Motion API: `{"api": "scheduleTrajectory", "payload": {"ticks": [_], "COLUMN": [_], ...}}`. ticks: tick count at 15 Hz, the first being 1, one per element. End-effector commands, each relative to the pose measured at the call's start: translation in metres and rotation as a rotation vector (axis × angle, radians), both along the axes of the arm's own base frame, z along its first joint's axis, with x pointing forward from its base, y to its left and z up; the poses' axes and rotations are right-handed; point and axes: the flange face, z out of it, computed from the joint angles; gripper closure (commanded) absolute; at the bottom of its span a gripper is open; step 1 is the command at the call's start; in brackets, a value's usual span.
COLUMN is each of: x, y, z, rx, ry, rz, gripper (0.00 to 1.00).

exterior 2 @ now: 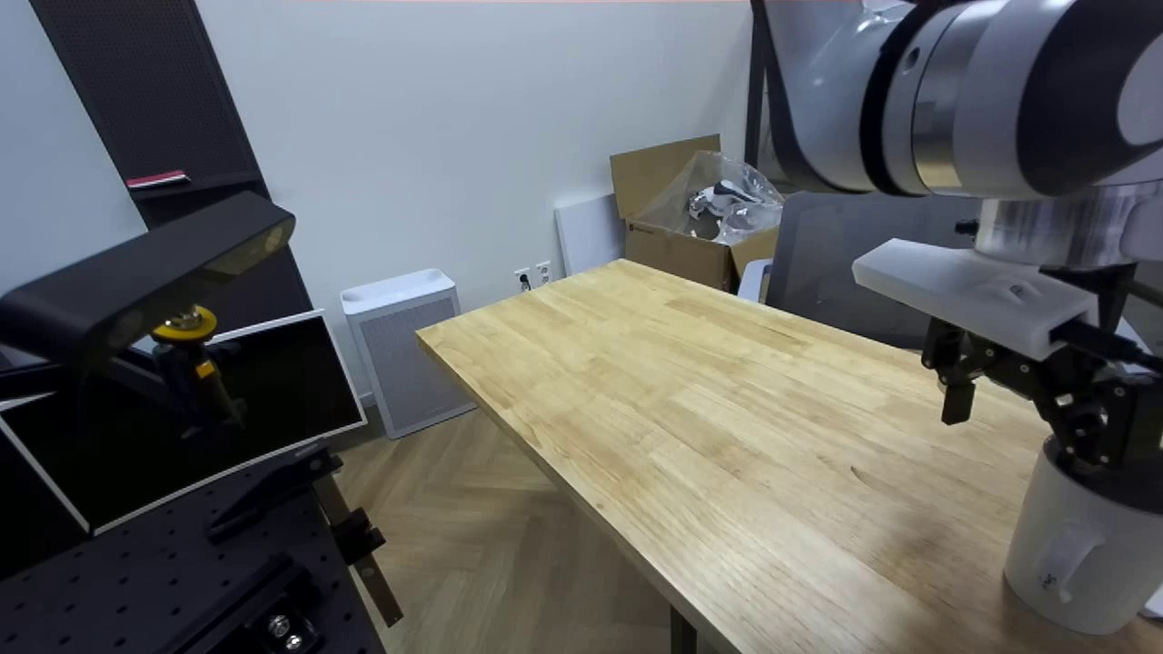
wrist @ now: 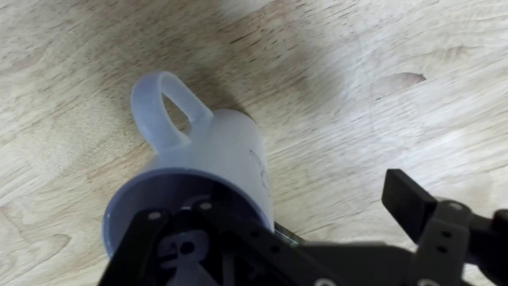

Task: Move the white mug cup from the right to the left

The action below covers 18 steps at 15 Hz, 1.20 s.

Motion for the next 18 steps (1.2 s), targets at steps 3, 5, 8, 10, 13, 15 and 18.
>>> {"api": "scheduleTrajectory", "payload": {"ticks": [3,5,8,10,13,15,18], "x": [0.004,0.004,0.004,0.003,0.002,0.002,0.008], "y": [-0.017,-0.020,-0.024,-0.025,-0.028,-0.028,-0.041], "z": [-0.003,-0.004,-0.004,-0.004,-0.003,-0.004,0.019], "rx": [0.048,0.061,0.072,0.069,0.053,0.052,0.050], "ry": [-0.013,-0.021,-0.020,-0.021,-0.026,-0.028,-0.042], "rz": [-0.018,-0.030,-0.049,-0.074,-0.100,-0.105,-0.108], "gripper": [0.49,0.63,0.83,0.95,1.00,0.98,0.98]}}
